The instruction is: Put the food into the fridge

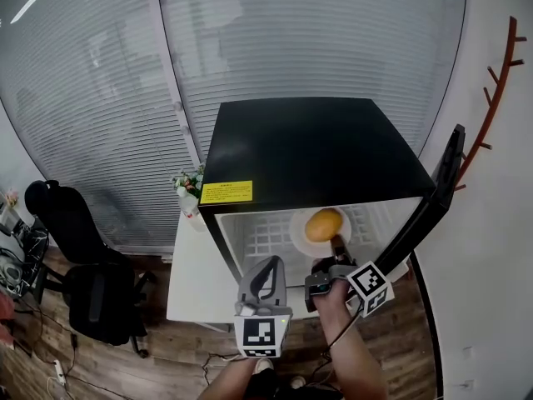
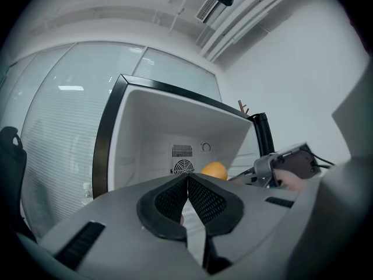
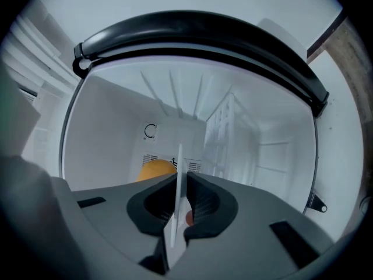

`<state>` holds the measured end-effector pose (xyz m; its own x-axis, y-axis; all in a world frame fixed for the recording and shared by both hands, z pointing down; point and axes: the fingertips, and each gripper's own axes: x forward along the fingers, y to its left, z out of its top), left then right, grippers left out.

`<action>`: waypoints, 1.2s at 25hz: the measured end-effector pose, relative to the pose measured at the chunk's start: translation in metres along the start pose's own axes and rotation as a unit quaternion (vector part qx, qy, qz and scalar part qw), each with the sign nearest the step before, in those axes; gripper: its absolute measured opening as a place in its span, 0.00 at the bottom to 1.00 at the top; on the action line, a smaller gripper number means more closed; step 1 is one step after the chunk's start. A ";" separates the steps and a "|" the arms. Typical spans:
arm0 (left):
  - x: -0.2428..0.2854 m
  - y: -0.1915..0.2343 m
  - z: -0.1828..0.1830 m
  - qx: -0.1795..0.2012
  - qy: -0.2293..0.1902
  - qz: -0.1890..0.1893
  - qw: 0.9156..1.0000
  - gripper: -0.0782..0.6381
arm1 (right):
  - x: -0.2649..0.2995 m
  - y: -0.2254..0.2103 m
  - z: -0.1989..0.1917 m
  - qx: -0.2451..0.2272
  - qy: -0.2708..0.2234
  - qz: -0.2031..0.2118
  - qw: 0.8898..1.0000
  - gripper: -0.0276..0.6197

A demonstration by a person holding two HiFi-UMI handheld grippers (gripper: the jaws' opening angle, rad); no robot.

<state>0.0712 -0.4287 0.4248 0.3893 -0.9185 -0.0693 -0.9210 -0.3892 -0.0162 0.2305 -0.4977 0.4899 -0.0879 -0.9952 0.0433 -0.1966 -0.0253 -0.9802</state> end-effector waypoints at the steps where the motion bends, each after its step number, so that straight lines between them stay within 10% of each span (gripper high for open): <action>1: -0.001 0.001 0.000 -0.001 0.001 0.000 1.000 0.15 | 0.005 -0.001 -0.002 -0.002 0.001 -0.003 1.000 0.11; 25: -0.002 0.013 -0.002 -0.015 -0.002 0.001 1.000 0.15 | 0.024 -0.011 -0.006 -0.120 0.003 -0.089 0.989 0.11; 30: 0.000 0.014 -0.001 -0.019 -0.004 0.001 1.000 0.15 | 0.024 -0.004 -0.001 -0.172 0.004 -0.092 0.981 0.24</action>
<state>0.0580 -0.4339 0.4255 0.3868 -0.9189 -0.0780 -0.9208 -0.3895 0.0224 0.2277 -0.5214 0.4954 -0.0282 -0.9761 0.2156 -0.5279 -0.1686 -0.8324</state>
